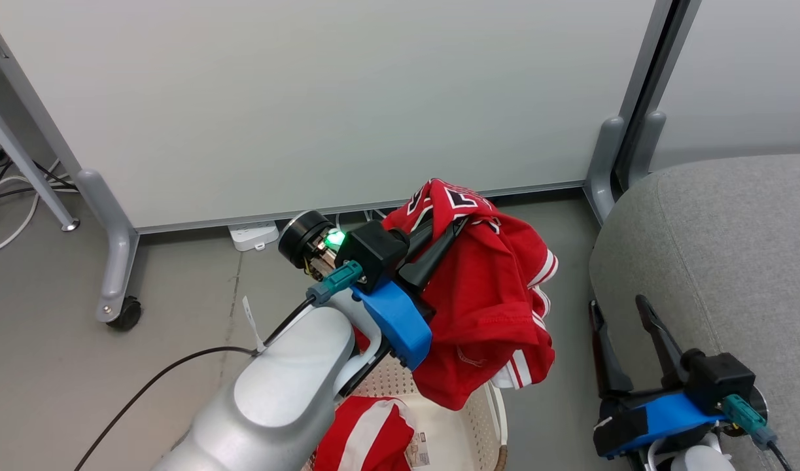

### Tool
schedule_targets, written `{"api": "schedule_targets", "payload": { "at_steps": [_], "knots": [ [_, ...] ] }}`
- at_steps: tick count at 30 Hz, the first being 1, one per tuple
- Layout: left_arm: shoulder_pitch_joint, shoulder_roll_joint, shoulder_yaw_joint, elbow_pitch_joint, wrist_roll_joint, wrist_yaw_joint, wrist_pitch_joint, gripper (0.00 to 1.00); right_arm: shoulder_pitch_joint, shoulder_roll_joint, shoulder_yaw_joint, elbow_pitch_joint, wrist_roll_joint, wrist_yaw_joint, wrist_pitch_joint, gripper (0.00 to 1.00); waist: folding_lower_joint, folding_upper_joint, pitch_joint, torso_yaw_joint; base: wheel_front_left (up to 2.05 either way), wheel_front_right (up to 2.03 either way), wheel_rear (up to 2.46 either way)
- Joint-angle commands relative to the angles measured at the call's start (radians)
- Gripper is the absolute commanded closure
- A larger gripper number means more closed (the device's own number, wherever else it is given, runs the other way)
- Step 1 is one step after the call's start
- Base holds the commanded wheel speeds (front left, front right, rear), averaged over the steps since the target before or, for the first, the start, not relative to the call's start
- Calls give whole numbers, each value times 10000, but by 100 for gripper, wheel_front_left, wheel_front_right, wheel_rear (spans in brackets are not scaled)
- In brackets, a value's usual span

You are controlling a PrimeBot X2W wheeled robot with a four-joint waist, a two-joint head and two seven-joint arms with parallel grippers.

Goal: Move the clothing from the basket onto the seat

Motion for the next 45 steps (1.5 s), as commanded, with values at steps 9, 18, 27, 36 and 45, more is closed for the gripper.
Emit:
{"api": "schedule_targets", "payload": {
  "at_steps": [9, 18, 27, 36, 45],
  "knots": [
    [-8, 65, 69, -17, -16, 47, -48, 100, -692, -306, 1187, -539, 66, -3, -3, 0, 1, 0, 173, -63, 0, 0, 0],
    [-109, 49, 106, -26, 41, 49, -48, 100, -1536, -349, 2375, -918, 197, -3, -3, 0, 1, 0, 346, -58, 0, 0, 0],
    [-200, 0, 27, -84, 83, 38, -48, 100, -2180, -289, 3289, -298, 353, -3, -1, 0, 1, 0, 504, 72, 0, 0, 0],
    [-322, -43, -28, -166, 58, 28, -48, 100, -2835, -144, 3911, 833, 312, -3, -3, 0, 1, 0, 646, 155, 0, 0, 0],
    [-396, -63, -85, -292, 40, 60, -48, 100, -3558, 92, 3901, 1997, 132, -3, -1, 0, 1, 0, 786, 197, 0, 0, 0]
  ]
}}
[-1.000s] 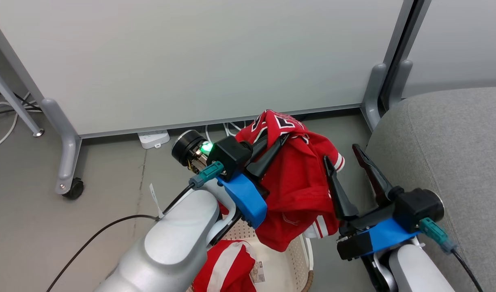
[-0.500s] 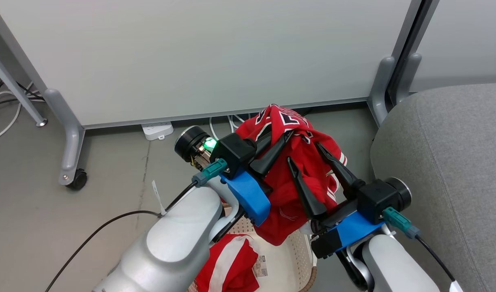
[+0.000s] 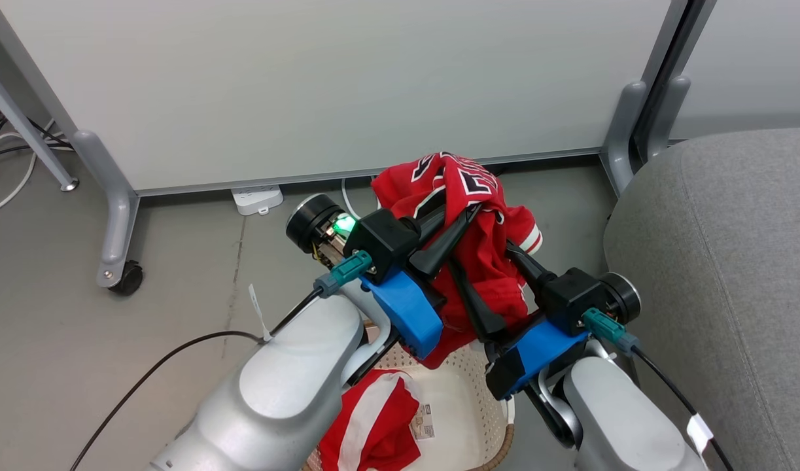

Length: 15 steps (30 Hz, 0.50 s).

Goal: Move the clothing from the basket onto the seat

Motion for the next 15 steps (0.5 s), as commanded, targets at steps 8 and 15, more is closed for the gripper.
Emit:
{"api": "schedule_targets", "payload": {
  "at_steps": [8, 15],
  "knots": [
    [-196, -6, -53, -124, -49, 45, -48, 100, -699, 227, -222, 931, -118, -3, 1, 62, -1, 0, 128, 7, 0, 0, 0],
    [-241, -7, -145, -137, -103, 92, -48, 100, -899, 260, -176, 1148, 22, -3, -1, 100, -1, 0, 179, 6, 0, 0, 0]
  ]
}}
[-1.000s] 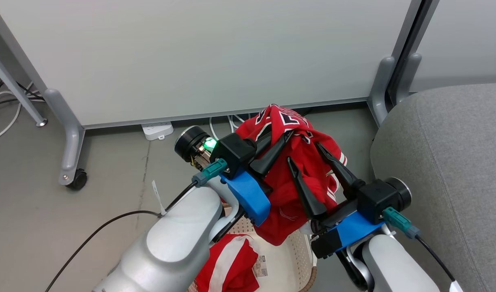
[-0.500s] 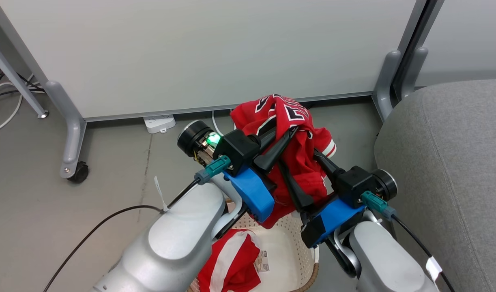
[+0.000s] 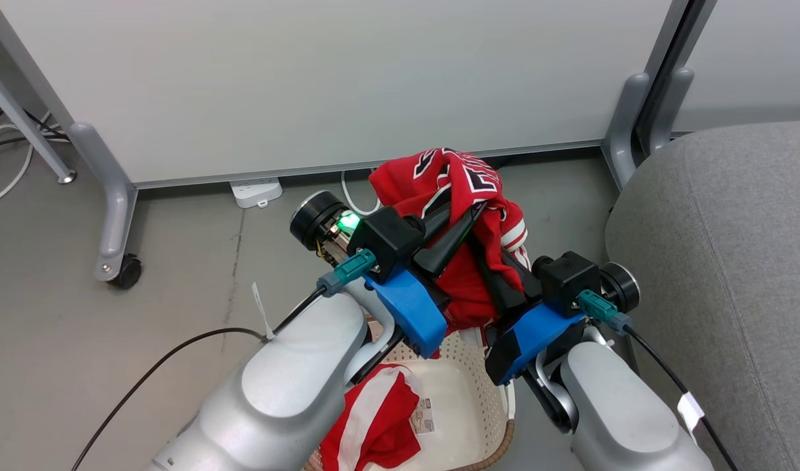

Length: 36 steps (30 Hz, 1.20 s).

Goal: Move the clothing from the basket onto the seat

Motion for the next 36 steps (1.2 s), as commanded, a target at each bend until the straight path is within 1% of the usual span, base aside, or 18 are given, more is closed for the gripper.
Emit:
{"api": "schedule_targets", "payload": {
  "at_steps": [1, 23, 24, 25, 36],
  "knots": [
    [-160, -2, -45, -28, -27, 42, -48, 100, -192, 38, 50, 19, 125, -3, -3, 100, 0, 0, 8, -3, 0, 0, 0],
    [-142, -2, -112, 63, -116, 80, -48, 100, -131, 40, 166, -56, 319, -3, -3, 100, 0, 0, 0, -22, 0, 0, 0],
    [-127, 0, -92, 63, -129, 115, -48, 47, -120, 40, 170, -56, 324, -3, -3, 100, 0, 0, -8, -23, 0, 0, 0],
    [-116, 0, -92, 78, -139, 120, -48, 0, -109, 40, 177, -56, 325, -3, -3, 100, 0, 0, -17, -24, 0, 0, 0],
    [-81, 6, -107, 111, -108, 195, -42, 0, -53, 41, 204, -81, 401, -3, -2, 100, 0, 0, -23, -38, 0, 0, 0]
  ]
}}
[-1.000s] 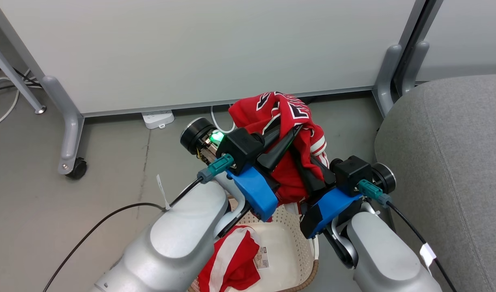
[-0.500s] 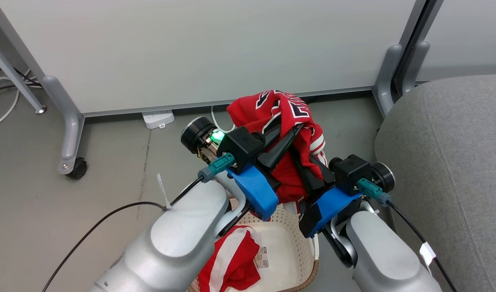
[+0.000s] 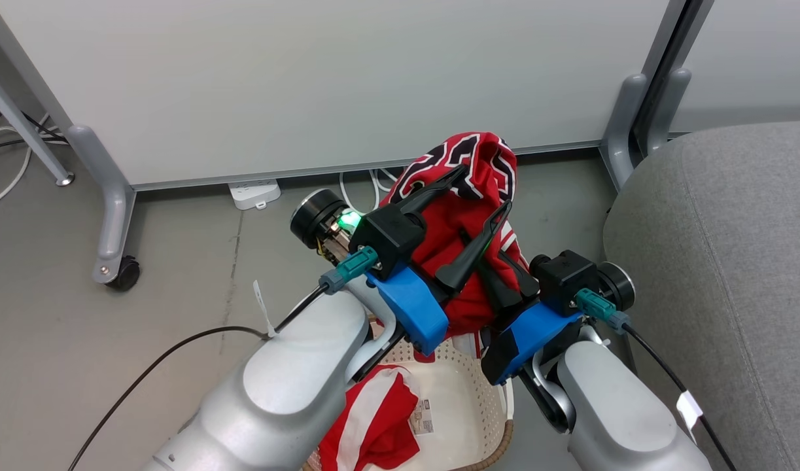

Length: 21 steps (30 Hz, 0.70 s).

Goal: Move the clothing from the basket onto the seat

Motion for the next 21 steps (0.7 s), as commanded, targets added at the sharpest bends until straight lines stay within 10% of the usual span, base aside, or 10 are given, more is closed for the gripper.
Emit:
{"api": "schedule_targets", "payload": {
  "at_steps": [1, 21],
  "knots": [
    [33, 17, 29, 24, 7, 43, -31, 0, -8, 33, 7, -42, 48, -3, -2, 100, 0, 0, 9, -12, 0, 0, 0],
    [-532, 20, -360, -32, 103, 67, -31, 0, -422, 21, -989, -528, -68, -3, -2, 100, 0, 0, 991, -1301, 0, 0, 0]
  ]
}}
